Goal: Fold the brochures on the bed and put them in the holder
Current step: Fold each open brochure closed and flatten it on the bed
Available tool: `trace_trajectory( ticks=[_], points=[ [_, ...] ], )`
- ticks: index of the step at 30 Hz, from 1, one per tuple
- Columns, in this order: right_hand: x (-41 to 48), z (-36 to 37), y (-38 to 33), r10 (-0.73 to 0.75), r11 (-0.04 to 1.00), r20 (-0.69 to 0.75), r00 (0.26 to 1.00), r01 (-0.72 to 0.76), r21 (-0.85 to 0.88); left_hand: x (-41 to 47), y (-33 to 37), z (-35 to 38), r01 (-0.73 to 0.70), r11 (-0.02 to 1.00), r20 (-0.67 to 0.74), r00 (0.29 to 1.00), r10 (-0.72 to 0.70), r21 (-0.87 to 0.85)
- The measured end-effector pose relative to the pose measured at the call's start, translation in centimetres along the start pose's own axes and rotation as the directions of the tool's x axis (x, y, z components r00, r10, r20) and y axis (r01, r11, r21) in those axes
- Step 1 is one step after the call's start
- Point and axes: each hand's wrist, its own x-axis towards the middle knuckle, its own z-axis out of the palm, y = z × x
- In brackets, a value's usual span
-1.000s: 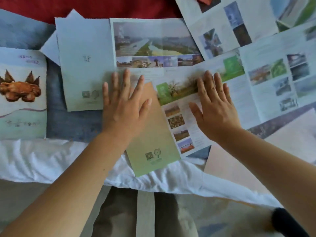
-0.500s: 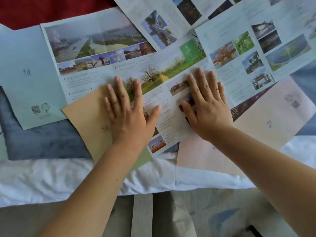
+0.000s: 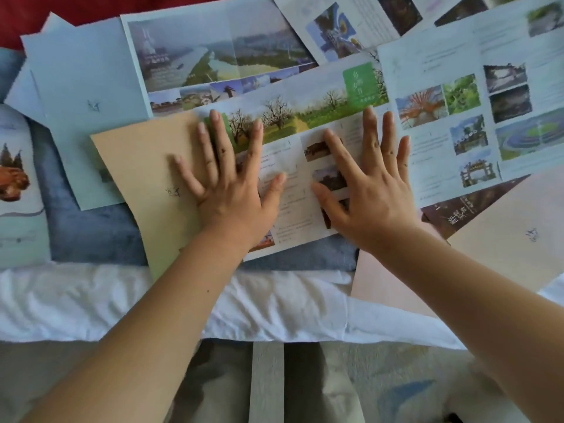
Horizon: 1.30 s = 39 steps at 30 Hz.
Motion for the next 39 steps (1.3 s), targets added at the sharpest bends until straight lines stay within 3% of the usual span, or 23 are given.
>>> trace_trajectory(
  ticks=[8, 18, 21, 26, 31, 34, 39],
  points=[
    [1.9, 1.2, -4.4, -0.129, 0.987, -0.007, 0.992, 0.128, -0.092, 1.4, -11.4, -1.6, -0.152, 0.984, -0.062, 0.985, 0.159, 0.095],
    [3.4, 3.8, -10.1, -0.226, 0.959, -0.025, 0.974, 0.217, -0.181, 0.1, -19.0, -1.8, -0.13, 0.991, -0.191, 0.972, 0.136, 0.043],
    [3.5, 4.0, -10.4, -0.217, 0.957, -0.012, 0.976, 0.21, -0.202, -0.1, -19.4, -2.1, -0.077, 0.997, -0.19, 0.979, 0.078, 0.011],
    [3.3, 3.8, -10.7, -0.211, 0.948, 0.004, 0.977, 0.206, -0.242, -1.5, -20.2, -2.8, 0.132, 0.991, -0.164, 0.978, -0.131, -0.01],
    [3.1, 3.7, -12.4, -0.255, 0.945, -0.014, 0.967, 0.246, -0.217, -3.1, -21.4, -3.2, 0.276, 0.951, -0.109, 0.95, -0.292, -0.139],
    [3.3, 4.1, -14.1, -0.332, 0.928, -0.011, 0.943, 0.324, -0.183, -3.5, -21.6, -3.4, 0.276, 0.942, -0.095, 0.95, -0.298, -0.192],
    [3.6, 4.9, -15.2, -0.32, 0.935, 0.01, 0.947, 0.318, -0.158, -3.5, -21.4, -3.7, 0.249, 0.915, -0.083, 0.954, -0.289, -0.317]
  ],
)
